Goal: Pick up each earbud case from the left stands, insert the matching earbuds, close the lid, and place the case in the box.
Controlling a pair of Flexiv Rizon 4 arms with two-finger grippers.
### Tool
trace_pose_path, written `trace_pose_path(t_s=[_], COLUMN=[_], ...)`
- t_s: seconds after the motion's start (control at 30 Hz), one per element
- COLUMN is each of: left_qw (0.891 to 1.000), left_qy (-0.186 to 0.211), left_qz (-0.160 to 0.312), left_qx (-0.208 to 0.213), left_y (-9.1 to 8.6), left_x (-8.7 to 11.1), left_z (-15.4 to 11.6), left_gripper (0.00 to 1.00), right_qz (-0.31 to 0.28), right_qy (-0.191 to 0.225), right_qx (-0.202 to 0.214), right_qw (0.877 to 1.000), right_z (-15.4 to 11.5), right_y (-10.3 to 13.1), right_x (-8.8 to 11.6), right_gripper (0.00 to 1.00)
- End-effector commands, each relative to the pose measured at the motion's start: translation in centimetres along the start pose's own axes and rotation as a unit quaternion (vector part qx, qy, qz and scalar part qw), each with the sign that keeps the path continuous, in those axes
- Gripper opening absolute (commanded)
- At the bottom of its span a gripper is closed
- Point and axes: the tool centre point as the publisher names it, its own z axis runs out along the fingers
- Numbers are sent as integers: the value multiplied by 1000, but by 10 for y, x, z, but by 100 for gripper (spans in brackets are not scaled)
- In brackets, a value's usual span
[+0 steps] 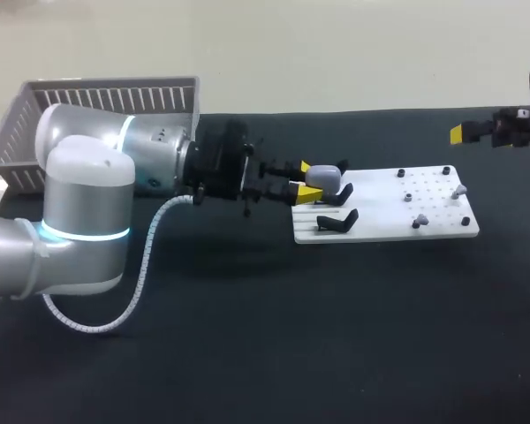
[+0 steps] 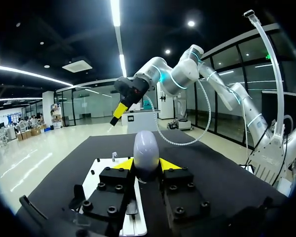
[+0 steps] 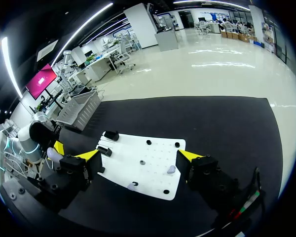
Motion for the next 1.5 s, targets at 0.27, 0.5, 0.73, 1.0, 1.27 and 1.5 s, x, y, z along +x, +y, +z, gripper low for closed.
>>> trace_pose_path(t_s=[0.27, 0.5, 0.73, 1.0, 1.27, 1.5], left_qw=[1000, 1000, 1000, 1000, 1000, 1000], left_qy=[7, 10, 10, 10, 10, 10], left_qz=[4, 7, 7, 7, 7, 7], left_qx=[14, 22, 22, 22, 22, 22], left_y=[2, 2, 2, 2, 2, 2], left_x=[2, 2, 2, 2, 2, 2], left_z=[-1, -1, -1, -1, -1, -1], left_gripper=[0, 0, 0, 0, 0, 0], right_qz=[0, 0, 0, -75, -100, -118], right_qy=[0, 0, 0, 1, 28, 63], right_qx=[0, 0, 0, -16, -12, -31], right_qw=[1000, 1000, 1000, 997, 994, 991], right_z=[0, 0, 0, -41, -53, -44], right_y=[0, 0, 0, 64, 117, 154], right_x=[0, 0, 0, 25, 43, 48], right_gripper=[100, 100, 100, 100, 100, 100])
